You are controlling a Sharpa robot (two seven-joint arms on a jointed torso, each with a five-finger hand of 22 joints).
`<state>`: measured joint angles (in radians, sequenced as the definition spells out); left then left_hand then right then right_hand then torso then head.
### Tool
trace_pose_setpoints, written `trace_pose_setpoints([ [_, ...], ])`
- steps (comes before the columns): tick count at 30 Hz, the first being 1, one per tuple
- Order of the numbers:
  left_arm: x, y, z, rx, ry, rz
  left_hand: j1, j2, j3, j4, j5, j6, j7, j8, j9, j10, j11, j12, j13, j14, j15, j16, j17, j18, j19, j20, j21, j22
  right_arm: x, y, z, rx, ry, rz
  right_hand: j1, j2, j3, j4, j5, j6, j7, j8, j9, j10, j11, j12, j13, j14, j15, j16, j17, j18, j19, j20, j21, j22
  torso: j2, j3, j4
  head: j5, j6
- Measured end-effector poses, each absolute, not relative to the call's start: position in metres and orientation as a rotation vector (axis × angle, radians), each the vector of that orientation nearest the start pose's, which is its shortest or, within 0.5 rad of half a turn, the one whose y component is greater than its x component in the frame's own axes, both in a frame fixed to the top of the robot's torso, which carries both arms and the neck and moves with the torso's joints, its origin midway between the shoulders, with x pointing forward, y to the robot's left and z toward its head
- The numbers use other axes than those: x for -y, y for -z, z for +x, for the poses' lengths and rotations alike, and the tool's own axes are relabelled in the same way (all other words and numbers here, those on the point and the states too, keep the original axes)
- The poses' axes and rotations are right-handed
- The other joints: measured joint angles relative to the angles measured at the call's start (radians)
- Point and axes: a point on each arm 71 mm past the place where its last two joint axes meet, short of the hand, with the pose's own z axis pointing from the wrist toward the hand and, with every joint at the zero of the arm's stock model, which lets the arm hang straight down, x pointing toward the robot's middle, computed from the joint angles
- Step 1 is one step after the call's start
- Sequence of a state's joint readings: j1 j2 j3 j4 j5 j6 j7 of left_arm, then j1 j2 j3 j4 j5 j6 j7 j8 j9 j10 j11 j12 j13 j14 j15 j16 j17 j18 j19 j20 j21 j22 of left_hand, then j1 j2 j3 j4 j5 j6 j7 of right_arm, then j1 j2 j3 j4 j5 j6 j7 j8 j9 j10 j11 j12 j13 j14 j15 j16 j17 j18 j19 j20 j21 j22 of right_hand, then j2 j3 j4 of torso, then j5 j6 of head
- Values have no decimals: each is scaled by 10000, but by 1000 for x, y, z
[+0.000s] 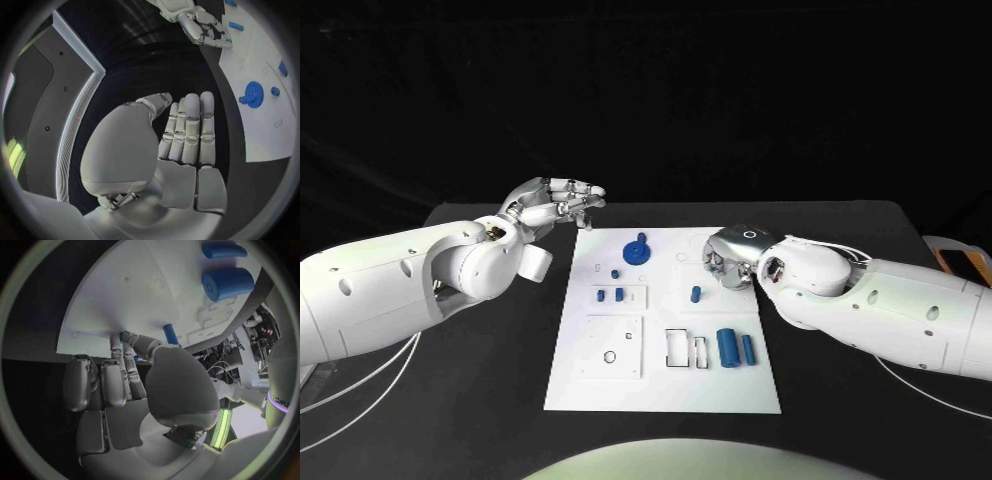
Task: Assemble the parts on the task board
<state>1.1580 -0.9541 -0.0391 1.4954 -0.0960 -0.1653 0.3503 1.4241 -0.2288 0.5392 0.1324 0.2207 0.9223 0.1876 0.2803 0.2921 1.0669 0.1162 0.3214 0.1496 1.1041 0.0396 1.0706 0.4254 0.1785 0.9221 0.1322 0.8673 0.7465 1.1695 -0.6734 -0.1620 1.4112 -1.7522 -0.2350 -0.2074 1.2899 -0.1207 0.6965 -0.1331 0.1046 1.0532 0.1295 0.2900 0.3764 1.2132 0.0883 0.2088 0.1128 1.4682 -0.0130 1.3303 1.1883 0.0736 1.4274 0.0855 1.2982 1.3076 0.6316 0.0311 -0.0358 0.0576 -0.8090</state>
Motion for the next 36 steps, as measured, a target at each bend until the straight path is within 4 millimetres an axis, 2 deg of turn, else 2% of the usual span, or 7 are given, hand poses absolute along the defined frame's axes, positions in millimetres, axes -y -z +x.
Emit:
trace_pose_setpoints([
  [7,-265,200,480,-15344,14941,-10814,0,0,-27,-28,0,-161,81,-60,-48,-239,82,-42,-39,0,1,-66,-26,-1,38,38,-106,-52,146,251,474,-17322,-4375,-5105,1,-1,176,-19,25,14,-14,3,16,35,36,-24,38,-35,-35,39,-1,1,33,-33,164,-1,0,4,1,-1,11],
  [21,-263,201,479,-15636,15012,-10879,0,0,-110,-111,0,-502,284,-158,-101,-629,232,-49,-49,-179,180,-154,-58,-2,-1,76,-266,-155,149,251,469,-16946,-4472,-4945,1,-1,285,-51,109,79,-11,38,43,32,42,-87,65,-36,-34,84,40,17,140,-69,317,-3,-1,0,1,5,58],
  [29,-263,202,479,-15764,15057,-10898,0,0,-110,-111,0,-572,285,-157,-110,-735,266,-49,-48,-215,217,-194,-75,-1,-15,134,-310,-172,150,236,465,-16540,-4735,-4849,-2,2,354,-120,109,77,-15,37,66,65,76,-75,102,-36,-33,85,51,19,176,-32,367,5,-6,-5,-1,-1,74],
  [31,-263,202,479,-15789,15064,-10903,0,0,-110,-111,0,-593,306,-157,-110,-735,266,-49,-48,-215,217,-194,-76,-1,-1,148,-309,-184,151,232,463,-16449,-4837,-4822,-27,28,356,-122,68,75,-17,36,65,66,76,-75,118,-36,-33,123,61,-122,176,-32,367,5,-6,-6,-2,-2,75],
  [36,-263,202,478,-15836,15078,-10910,0,0,-166,-109,0,-630,300,-157,-115,-771,303,-49,-48,-216,217,-194,-75,-2,-1,148,-309,-192,152,224,458,-16263,-5062,-4729,106,193,377,-144,32,133,-59,39,60,83,92,-48,184,-35,-33,123,61,-124,176,-32,367,4,-6,-4,-8,20,80],
])
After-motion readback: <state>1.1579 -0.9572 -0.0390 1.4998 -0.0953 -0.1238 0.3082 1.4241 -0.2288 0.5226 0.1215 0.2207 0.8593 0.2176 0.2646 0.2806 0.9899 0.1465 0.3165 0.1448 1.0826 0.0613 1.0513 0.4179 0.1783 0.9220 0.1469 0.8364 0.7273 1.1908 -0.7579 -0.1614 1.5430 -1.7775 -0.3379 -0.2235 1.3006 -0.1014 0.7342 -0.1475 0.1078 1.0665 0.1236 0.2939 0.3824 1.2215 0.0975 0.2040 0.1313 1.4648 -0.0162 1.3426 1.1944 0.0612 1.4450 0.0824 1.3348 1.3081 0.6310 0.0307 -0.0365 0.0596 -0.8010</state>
